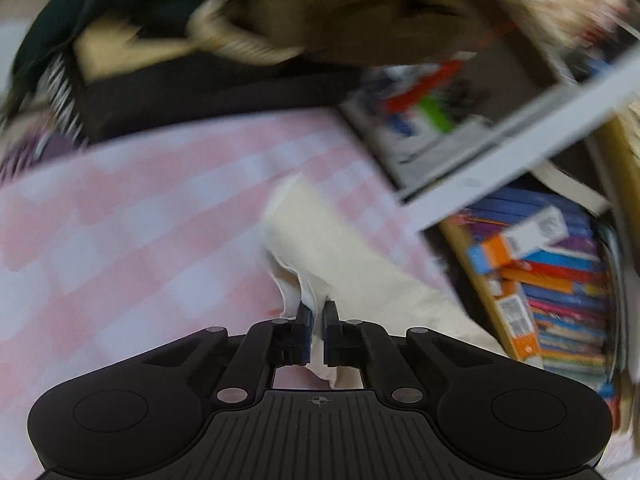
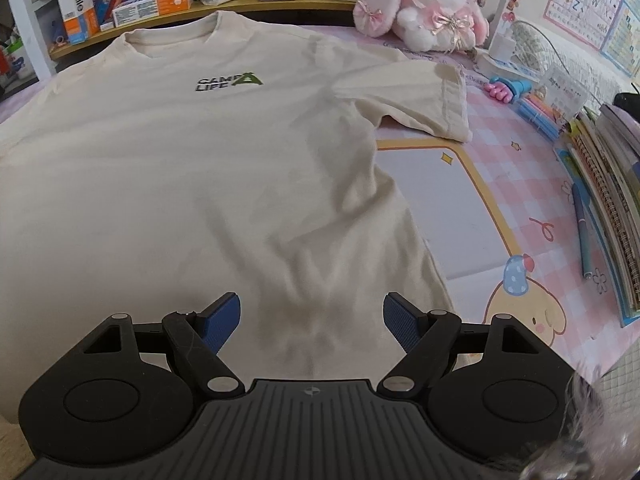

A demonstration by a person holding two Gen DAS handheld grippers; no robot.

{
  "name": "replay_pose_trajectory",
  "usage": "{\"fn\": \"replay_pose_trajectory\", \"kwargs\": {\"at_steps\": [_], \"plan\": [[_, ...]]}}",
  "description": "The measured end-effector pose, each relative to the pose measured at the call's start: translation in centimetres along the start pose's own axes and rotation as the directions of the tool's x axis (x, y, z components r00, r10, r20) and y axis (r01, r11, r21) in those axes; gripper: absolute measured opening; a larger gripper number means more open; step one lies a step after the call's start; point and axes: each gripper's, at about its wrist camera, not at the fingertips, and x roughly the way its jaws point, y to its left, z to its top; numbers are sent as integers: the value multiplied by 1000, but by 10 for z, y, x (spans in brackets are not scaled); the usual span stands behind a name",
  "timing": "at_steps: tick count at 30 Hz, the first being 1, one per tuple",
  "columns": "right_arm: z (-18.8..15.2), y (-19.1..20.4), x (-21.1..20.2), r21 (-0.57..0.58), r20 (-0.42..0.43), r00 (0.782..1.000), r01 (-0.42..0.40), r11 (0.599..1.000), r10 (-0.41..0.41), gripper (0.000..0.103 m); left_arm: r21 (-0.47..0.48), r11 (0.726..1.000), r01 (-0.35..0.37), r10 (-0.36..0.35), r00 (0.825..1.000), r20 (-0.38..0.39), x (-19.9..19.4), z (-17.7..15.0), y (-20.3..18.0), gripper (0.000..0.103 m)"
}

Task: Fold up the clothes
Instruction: 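Grasp the sleeve edge with the left gripper and fold it toward the collar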

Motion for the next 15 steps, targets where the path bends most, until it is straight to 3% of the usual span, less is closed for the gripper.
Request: {"fn": "replay_pose_trajectory", "kwargs": {"at_steps": [2,4,5,6,8,11,12,13,15], "plan": [[1,-6,4,6,0,1000,-13,1000,13,77,117,993,28,-28,1000,2,-3,-2,-32,3],[3,-13,8,14,2,1000,-26,1000,26,77,295,954,54,-52,999,-16,-5,-11,-74,3],[4,-17,10,20,3,999,-33,999,32,77,404,912,68,-57,998,-38,-4,-25,-95,3],[4,-21,11,25,3,999,-38,999,38,77,515,853,84,-59,996,-65,-2,-42,-116,3],[5,-29,15,35,0,999,-44,998,44,77,708,695,121,-53,992,-118,2,-76,-158,3],[6,-42,22,55,-14,998,-57,997,58,77,845,493,208,38,965,-260,21,-133,-185,11],[6,-45,24,59,-17,998,-63,996,64,77,864,446,234,81,951,-299,30,-151,-187,14],[6,-48,26,61,-20,997,-69,996,71,77,875,424,233,124,943,-310,38,-164,-185,14],[6,-52,28,52,-17,996,-81,995,82,80,881,423,211,139,946,-293,40,-173,-182,16]]}}
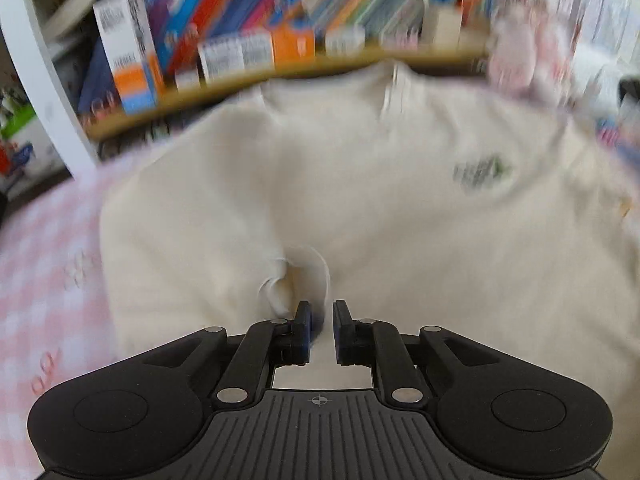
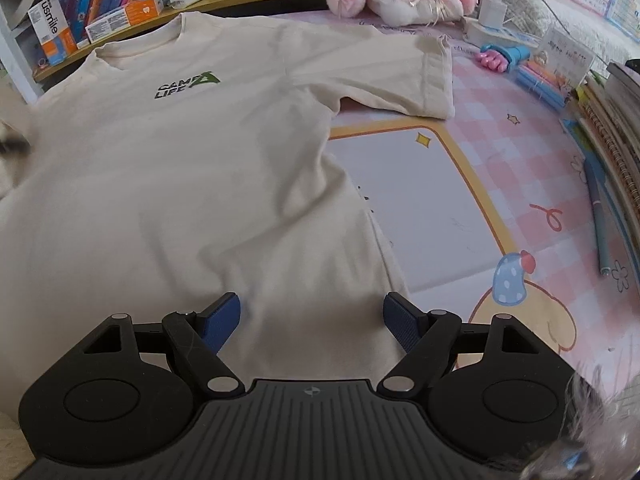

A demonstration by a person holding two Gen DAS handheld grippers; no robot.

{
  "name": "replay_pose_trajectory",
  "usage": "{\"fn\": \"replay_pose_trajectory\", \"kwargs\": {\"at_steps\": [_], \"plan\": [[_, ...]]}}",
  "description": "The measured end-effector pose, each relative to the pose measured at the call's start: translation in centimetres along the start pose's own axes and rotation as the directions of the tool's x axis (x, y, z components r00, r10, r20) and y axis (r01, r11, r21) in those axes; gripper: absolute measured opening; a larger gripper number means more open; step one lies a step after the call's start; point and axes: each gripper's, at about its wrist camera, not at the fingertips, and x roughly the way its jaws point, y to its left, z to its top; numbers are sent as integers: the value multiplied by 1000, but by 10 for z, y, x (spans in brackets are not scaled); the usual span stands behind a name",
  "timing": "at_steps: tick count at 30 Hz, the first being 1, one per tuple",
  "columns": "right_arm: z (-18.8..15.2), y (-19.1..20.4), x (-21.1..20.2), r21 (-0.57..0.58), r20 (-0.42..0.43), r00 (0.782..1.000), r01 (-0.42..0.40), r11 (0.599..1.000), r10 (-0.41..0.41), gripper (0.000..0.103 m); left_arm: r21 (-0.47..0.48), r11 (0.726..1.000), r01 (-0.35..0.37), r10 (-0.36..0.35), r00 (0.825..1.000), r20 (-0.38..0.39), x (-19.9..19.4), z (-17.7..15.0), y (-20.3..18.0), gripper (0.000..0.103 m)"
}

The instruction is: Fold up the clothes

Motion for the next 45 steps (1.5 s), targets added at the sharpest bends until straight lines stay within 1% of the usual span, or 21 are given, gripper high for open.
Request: {"fn": "replay_pose_trajectory", "kwargs": {"at_steps": [2,3,4,5,8,11,14,17,20,21,24,25,26,28,29,30,32,34,37,43,45], "plan": [[1,-2,1,-17,0,1000,-16,1000,16,81,-35,999,41,-40,999,29,-8,-2,2,36],[1,-3,1,-25,1,1000,-24,999,24,83,-54,997,58,-55,997,52,-12,-2,6,50],[0,-3,1,-33,2,999,-32,999,32,84,-74,995,72,-66,995,78,-17,-1,10,57],[0,-3,2,-40,2,999,-40,998,40,87,-94,993,77,-67,993,102,-21,1,14,58],[0,-2,3,-74,4,999,-52,996,52,90,-157,986,49,-28,991,134,-25,12,23,59],[-1,0,4,-102,6,998,-57,993,58,91,-155,988,-11,32,990,136,-18,27,23,58],[-1,1,5,-119,6,998,-63,991,64,93,-42,998,-49,55,988,148,-12,50,9,58],[-1,1,5,-135,6,998,-69,988,70,93,69,994,-85,73,984,160,-4,74,-12,58],[-1,0,6,-143,8,997,-77,987,79,94,136,981,-136,127,989,73,27,89,-24,57],[-1,-1,6,-145,9,996,-81,986,83,94,145,978,-152,148,988,36,39,92,-25,52],[-1,-4,5,-145,14,995,-95,985,98,94,129,977,-168,173,985,-27,66,95,-21,10],[-1,-5,5,-143,16,995,-100,985,103,94,96,982,-163,166,986,-29,67,96,-16,1],[-1,-5,5,-142,17,994,-105,984,108,94,56,986,-156,157,987,-28,66,98,-11,1],[-2,-7,4,-141,21,993,-113,984,117,94,-96,992,-81,88,994,68,47,101,4,1],[-2,-7,4,-143,23,993,-115,983,120,94,-173,984,-32,55,991,126,36,103,12,1],[-3,-7,4,-146,25,992,-117,982,122,94,-207,978,-12,41,989,139,33,104,16,5],[-4,-6,3,-156,28,992,-116,981,122,94,-215,976,24,-6,996,86,38,104,25,21],[-3,-6,4,-162,25,993,-114,980,120,94,-207,978,2,14,997,76,34,100,29,33],[-1,-6,4,-154,22,993,-115,981,120,94,-195,981,-20,42,993,111,14,79,32,35],[-1,0,6,-153,24,995,-92,984,97,94,-112,991,71,-66,997,50,-1,14,7,35],[0,2,6,-150,23,996,-83,985,87,94,-98,988,119,-114,992,53,-10,-5,2,39]]}}
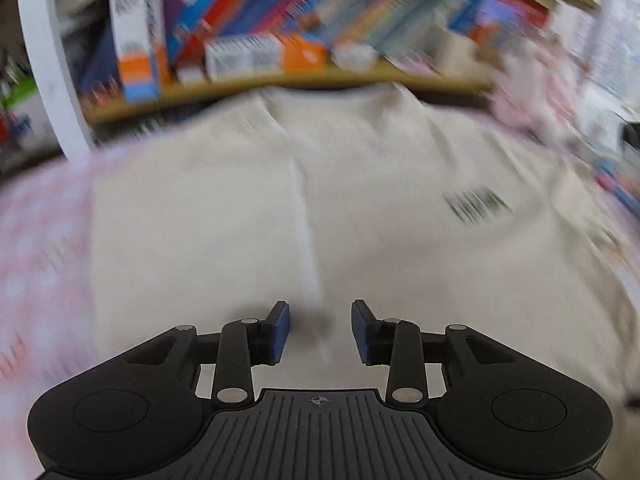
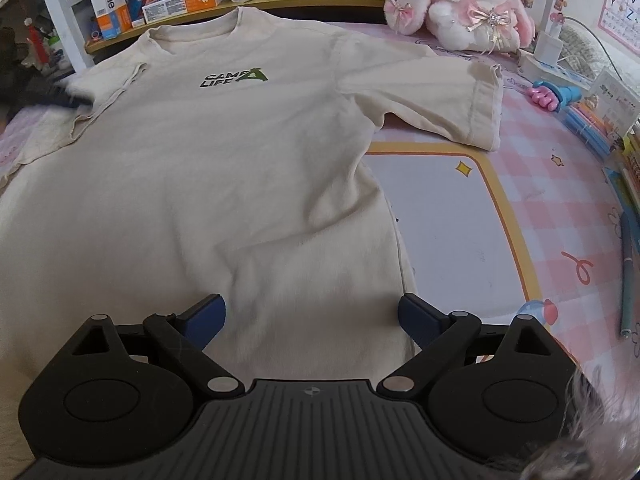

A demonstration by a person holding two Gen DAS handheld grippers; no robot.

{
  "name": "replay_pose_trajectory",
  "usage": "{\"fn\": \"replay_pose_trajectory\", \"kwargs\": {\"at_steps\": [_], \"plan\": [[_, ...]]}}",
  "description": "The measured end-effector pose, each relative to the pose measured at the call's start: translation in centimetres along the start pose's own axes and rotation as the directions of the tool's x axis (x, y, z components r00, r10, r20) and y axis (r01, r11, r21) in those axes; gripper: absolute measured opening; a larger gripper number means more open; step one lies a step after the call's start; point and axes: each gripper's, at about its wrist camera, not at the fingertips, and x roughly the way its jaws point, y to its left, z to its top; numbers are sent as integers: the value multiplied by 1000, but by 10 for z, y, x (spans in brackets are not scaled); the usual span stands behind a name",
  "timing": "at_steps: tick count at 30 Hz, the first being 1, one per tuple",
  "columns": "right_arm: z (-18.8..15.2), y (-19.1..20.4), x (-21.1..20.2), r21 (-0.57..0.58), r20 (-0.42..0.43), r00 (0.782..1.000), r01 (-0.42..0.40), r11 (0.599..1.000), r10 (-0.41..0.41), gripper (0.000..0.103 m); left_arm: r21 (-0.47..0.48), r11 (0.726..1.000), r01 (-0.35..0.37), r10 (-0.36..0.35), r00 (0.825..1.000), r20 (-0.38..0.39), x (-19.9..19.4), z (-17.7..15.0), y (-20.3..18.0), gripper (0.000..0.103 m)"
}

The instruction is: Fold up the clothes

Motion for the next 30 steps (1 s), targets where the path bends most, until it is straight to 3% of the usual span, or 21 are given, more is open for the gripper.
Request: {"fn": "replay_pose_trajectory", "kwargs": {"at_steps": [3,6,9,12,14,17,18,20,22,27,30], "plan": [[1,2,1,3,-6,1000,12,1000,-12,94,-20,999,44,-43,997,58,-20,-6,15,42],[3,3,2,0,-14,1000,24,1000,-24,94,-148,989,-18,38,990,133,-31,4,56,43],[3,5,3,-4,-24,999,38,999,-38,94,-324,937,-130,167,982,88,-9,18,109,37],[4,7,3,11,-39,998,50,999,-49,94,-456,883,-115,164,984,70,14,28,150,35],[3,8,2,20,-50,997,62,998,-61,94,-498,862,-98,142,988,52,28,32,165,35],[2,8,1,46,-66,995,77,996,-74,93,-516,853,-75,126,990,66,41,34,169,24],[2,8,0,55,-69,994,82,995,-79,93,-526,848,-71,119,991,58,44,34,170,0],[1,9,0,71,-74,993,96,993,-91,92,-535,841,-75,129,990,63,45,32,173,1],[0,11,-1,87,-77,992,109,990,-103,92,-527,840,-130,186,981,54,43,34,180,1],[-3,18,-1,96,-78,991,115,989,-108,92,-489,858,-157,209,977,52,48,42,187,1],[-3,22,0,97,-72,991,117,988,-110,92,-526,838,-148,217,973,73,46,37,197,1]]}}
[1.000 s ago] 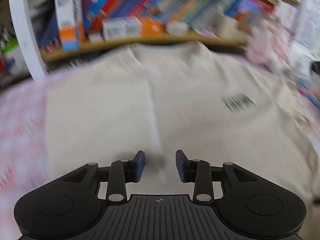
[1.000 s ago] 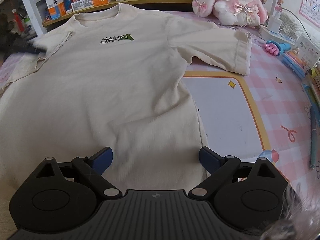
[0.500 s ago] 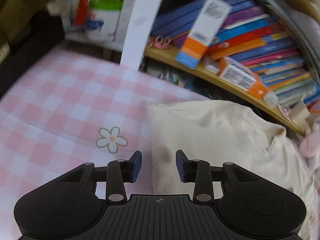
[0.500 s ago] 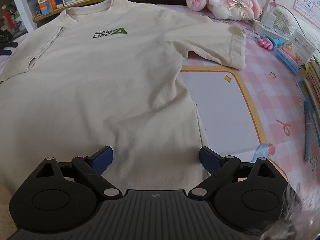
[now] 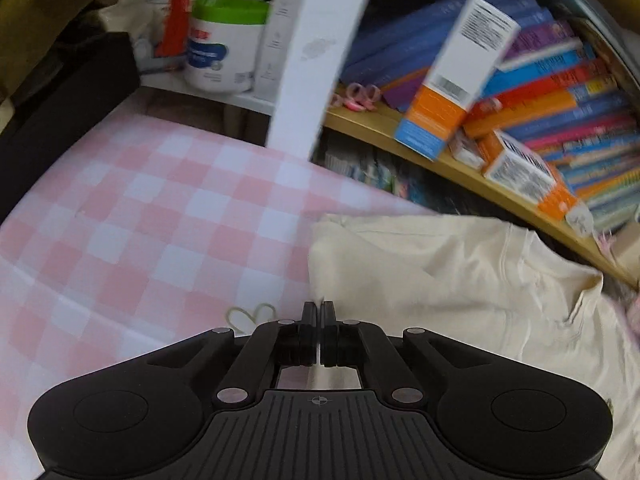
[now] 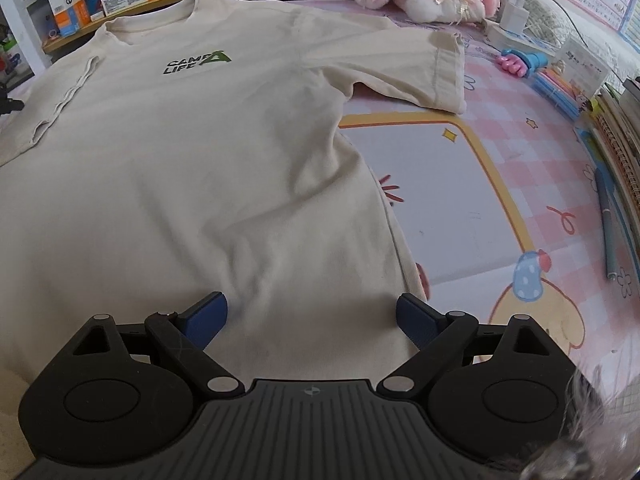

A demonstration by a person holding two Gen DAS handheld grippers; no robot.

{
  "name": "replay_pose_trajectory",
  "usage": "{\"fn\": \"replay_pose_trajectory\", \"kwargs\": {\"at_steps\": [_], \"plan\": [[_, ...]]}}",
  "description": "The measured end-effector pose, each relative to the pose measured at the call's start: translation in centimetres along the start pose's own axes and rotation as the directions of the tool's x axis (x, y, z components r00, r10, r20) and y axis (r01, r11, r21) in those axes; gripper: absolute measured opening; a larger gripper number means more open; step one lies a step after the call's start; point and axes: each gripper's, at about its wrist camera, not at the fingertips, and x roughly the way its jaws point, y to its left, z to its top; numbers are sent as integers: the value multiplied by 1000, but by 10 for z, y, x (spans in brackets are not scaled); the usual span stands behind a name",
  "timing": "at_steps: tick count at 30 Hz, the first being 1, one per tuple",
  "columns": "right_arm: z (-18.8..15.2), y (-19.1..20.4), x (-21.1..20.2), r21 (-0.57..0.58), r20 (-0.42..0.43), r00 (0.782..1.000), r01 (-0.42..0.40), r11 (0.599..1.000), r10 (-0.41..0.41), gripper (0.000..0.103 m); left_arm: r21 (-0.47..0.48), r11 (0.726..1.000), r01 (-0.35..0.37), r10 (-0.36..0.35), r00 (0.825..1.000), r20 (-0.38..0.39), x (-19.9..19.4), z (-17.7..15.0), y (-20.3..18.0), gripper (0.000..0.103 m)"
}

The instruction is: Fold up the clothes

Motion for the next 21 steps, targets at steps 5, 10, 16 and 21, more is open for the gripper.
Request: {"fn": "replay_pose_trajectory", "kwargs": {"at_steps": [5,10,16,21], "plan": [[-1,5,3,-15,16,1000,0,1000,1,92,21,1000,1,-1,1000,3,1,4,3,1],[2,6,7,-12,25,1000,9,1000,-8,92,64,998,5,-6,1000,16,-8,2,2,6],[-2,12,4,-2,38,999,33,999,-33,92,207,973,97,-115,990,79,-64,-24,-12,11],[-2,21,-6,16,89,995,46,999,-47,92,288,952,102,-135,986,96,-109,-74,-15,35]]}}
